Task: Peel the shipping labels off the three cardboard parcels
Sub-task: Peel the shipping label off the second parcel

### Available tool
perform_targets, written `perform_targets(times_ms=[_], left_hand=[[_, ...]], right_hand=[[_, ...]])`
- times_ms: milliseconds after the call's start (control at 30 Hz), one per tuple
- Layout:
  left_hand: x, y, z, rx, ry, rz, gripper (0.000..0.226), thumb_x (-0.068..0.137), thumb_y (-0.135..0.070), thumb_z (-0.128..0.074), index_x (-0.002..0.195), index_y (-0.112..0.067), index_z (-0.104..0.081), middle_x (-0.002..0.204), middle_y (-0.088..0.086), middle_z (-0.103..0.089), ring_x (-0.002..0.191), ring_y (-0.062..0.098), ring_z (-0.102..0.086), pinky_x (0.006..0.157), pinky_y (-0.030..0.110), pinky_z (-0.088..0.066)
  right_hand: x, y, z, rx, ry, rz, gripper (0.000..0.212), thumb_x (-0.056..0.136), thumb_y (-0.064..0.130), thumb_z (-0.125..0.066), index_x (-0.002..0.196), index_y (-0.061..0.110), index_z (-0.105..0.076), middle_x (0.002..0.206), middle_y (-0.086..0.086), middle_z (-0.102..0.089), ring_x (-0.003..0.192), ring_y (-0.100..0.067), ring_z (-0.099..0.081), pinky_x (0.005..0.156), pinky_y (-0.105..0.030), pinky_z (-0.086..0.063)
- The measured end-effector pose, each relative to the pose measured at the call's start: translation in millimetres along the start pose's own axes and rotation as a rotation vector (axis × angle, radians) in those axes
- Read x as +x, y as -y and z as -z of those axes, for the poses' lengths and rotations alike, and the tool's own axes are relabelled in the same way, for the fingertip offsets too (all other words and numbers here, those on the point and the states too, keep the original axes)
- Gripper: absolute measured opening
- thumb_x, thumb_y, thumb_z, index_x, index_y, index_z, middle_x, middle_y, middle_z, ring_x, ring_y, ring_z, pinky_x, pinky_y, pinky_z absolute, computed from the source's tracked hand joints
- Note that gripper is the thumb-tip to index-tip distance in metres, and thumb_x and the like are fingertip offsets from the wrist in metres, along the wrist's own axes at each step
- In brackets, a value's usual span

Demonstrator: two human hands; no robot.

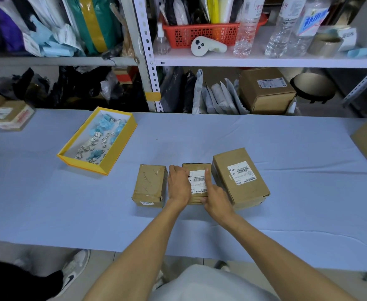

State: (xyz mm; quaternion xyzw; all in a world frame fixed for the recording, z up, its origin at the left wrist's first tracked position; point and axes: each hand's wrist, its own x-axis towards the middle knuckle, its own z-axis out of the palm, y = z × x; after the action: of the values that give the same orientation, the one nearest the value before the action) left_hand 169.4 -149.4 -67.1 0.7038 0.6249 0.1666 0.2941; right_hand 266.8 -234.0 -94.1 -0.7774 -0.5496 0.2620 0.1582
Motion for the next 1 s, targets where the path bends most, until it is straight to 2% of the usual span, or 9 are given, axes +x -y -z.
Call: perform_targets(times_ms=[100,167,267,333,500,633,733,900,1000], left_hand=[[-2.3,1.7,-0.9,-0.133,-0.030,0.027,0.018,0.098,-0.015,-0.048,0.097,-0.002,-0.060,0.113,0.012,-0.053,0.097,0.023,-0.058,0.078,0.025,-0.041],[-4.8,5.6,0.3,-0.287,-0.065,0.040,0.007,0.096,-0.015,-0.052,0.091,-0.012,-0.054,0.105,0.005,-0.058,0.091,0.017,-0.058,0.073,0.023,-0.040],[-9.4,14.6,6.0,-0.526,-0.069,0.025,0.010,0.092,-0.008,-0.057,0.094,-0.015,-0.052,0.093,-0.004,-0.062,0.089,0.013,-0.062,0.071,0.022,-0.049],[-10.5,18.4,8.3,-0.582,-0.046,0.009,0.011,0.090,-0.005,-0.061,0.095,-0.015,-0.058,0.092,-0.006,-0.064,0.091,0.011,-0.064,0.073,0.017,-0.049],[-9.7,20.7,2.4,-0.465,-0.045,-0.032,0.016,0.086,-0.003,-0.064,0.087,-0.019,-0.062,0.104,0.002,-0.065,0.099,0.011,-0.063,0.075,0.009,-0.045],[-5.4,16.9,1.8,-0.397,-0.074,0.009,0.006,0.085,-0.012,-0.069,0.086,-0.015,-0.063,0.103,0.004,-0.065,0.097,0.014,-0.063,0.080,0.018,-0.044],[-3.7,13.6,4.4,-0.324,-0.069,0.031,0.010,0.088,-0.015,-0.066,0.081,-0.019,-0.059,0.104,0.005,-0.064,0.097,0.017,-0.062,0.085,0.025,-0.044],[-2.2,14.6,8.4,-0.300,-0.012,0.060,0.009,0.087,-0.020,-0.067,0.078,-0.019,-0.067,0.102,0.003,-0.068,0.096,0.017,-0.063,0.079,0.023,-0.039],[-5.0,12.8,9.4,-0.340,0.003,0.049,0.023,0.087,-0.017,-0.067,0.069,-0.029,-0.057,0.105,0.004,-0.066,0.098,0.018,-0.063,0.086,0.032,-0.048]], right_hand=[[0.2,0.0,0.4,0.002,-0.001,0.002,0.107,0.086,0.007,-0.060,0.148,0.023,0.025,0.104,-0.015,-0.065,0.085,-0.028,-0.063,0.075,-0.042,-0.054],[-1.4,0.0,0.9,0.019,0.001,0.012,0.106,0.086,0.006,-0.059,0.148,0.023,0.025,0.104,-0.014,-0.064,0.085,-0.027,-0.062,0.075,-0.040,-0.054],[-0.6,-0.3,1.4,0.016,-0.004,0.009,0.105,0.086,0.006,-0.058,0.147,0.024,0.027,0.104,-0.015,-0.064,0.085,-0.027,-0.062,0.074,-0.040,-0.054],[0.5,-0.2,0.5,0.012,-0.003,0.009,0.106,0.086,0.007,-0.057,0.144,0.024,0.030,0.104,-0.015,-0.064,0.086,-0.028,-0.063,0.076,-0.043,-0.054],[-1.1,0.0,0.9,0.024,0.003,0.000,0.106,0.086,0.008,-0.058,0.148,0.025,0.026,0.108,-0.014,-0.063,0.089,-0.028,-0.063,0.077,-0.042,-0.054],[-2.5,0.8,0.4,0.013,-0.004,0.023,0.108,0.086,0.007,-0.058,0.140,0.029,0.033,0.103,-0.015,-0.063,0.084,-0.027,-0.062,0.074,-0.042,-0.054],[-4.6,1.4,0.8,0.022,-0.002,0.044,0.109,0.086,0.006,-0.057,0.134,0.033,0.036,0.102,-0.015,-0.063,0.083,-0.027,-0.061,0.073,-0.042,-0.054],[-4.8,5.7,8.5,0.013,0.013,0.002,0.102,0.086,0.005,-0.056,0.150,0.027,0.021,0.100,-0.014,-0.064,0.084,-0.027,-0.062,0.070,-0.036,-0.052],[-4.3,8.4,12.9,0.028,0.012,-0.023,0.098,0.086,0.006,-0.057,0.153,0.023,0.012,0.107,-0.014,-0.065,0.090,-0.028,-0.062,0.072,-0.031,-0.048]])
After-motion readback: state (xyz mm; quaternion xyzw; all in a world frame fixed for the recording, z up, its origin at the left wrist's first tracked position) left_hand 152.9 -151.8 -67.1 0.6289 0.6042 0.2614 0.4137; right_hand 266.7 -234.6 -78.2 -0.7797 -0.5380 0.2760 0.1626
